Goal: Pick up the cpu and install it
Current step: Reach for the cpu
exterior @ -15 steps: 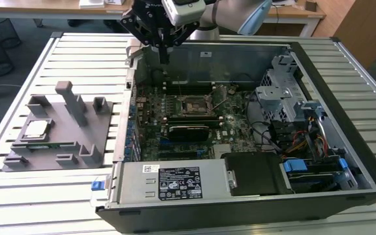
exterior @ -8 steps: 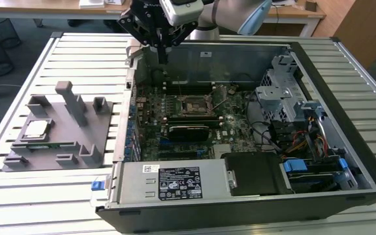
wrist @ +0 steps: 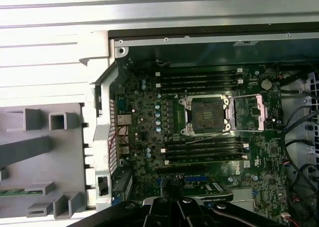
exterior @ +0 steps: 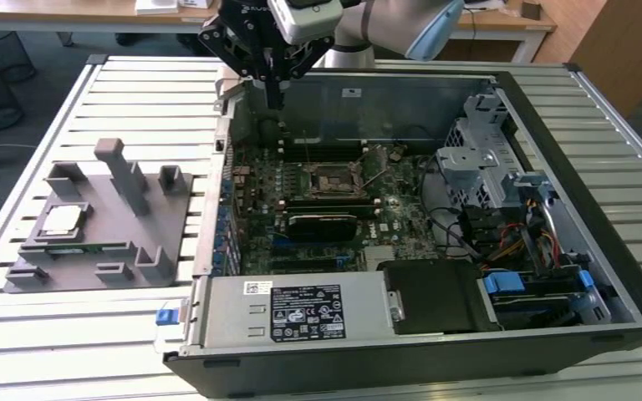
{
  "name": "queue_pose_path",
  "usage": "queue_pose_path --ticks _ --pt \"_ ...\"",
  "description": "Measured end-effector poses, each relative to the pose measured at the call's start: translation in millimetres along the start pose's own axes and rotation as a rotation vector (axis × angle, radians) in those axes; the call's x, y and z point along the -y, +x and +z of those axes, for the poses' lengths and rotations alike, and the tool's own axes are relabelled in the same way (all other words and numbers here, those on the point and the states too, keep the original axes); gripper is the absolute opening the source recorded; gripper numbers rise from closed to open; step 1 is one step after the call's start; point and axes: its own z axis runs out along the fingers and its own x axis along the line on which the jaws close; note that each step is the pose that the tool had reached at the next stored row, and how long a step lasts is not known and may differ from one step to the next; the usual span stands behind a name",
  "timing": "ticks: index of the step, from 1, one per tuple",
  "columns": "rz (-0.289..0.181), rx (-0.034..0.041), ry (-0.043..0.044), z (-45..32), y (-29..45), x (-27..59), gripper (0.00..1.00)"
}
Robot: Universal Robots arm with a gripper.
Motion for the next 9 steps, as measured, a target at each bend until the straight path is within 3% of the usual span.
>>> queue_pose_path --ticks 9 --pt "0.000 0.0000 0.0000 -0.1 3.7 0.3 0.11"
